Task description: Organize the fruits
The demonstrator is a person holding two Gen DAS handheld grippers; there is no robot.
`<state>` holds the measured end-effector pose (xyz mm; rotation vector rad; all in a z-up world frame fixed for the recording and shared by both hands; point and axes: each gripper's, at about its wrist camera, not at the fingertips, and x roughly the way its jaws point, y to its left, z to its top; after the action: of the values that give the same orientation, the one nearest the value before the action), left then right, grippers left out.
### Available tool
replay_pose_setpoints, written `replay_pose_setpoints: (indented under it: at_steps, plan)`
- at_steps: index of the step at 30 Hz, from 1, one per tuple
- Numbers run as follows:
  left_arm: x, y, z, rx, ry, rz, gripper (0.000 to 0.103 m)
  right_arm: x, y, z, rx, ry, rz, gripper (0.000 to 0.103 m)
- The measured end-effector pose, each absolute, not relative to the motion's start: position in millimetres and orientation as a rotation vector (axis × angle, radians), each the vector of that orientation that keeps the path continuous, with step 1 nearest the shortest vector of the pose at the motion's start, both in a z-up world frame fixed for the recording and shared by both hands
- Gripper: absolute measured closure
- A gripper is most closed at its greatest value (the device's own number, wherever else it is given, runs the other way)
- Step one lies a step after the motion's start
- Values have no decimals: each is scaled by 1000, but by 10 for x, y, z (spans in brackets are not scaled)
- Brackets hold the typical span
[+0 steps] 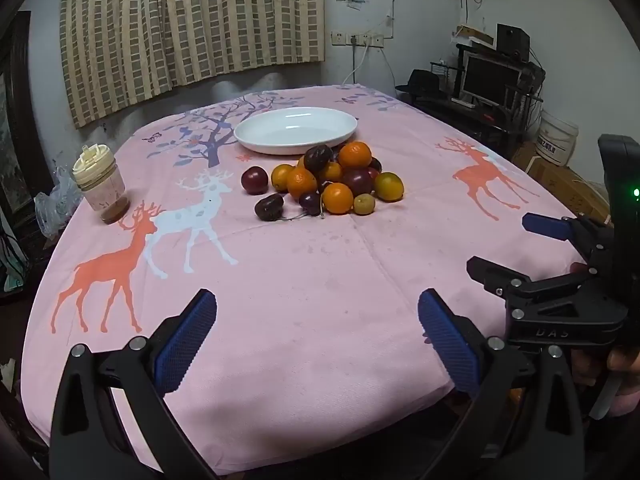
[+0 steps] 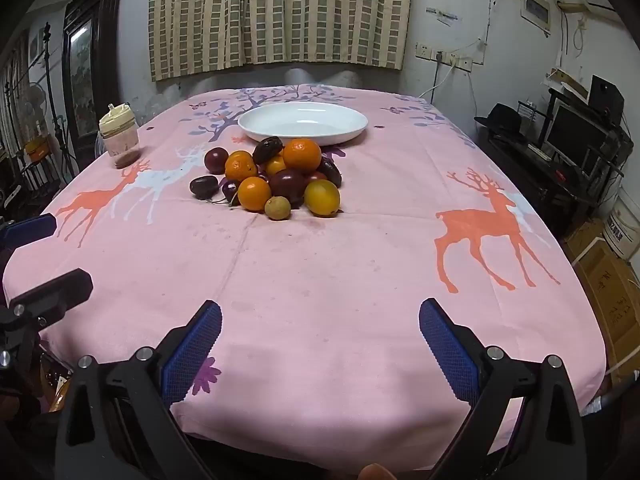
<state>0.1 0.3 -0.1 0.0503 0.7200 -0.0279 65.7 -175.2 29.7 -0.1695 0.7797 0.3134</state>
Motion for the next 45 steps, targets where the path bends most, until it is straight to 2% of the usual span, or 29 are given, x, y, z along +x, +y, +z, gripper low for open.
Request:
replay_pose_setpoints:
  at_steps: [45]
  plan:
    - [16,2,-95,52,750,-30,4,634,-1741,328,-176,766,313,4]
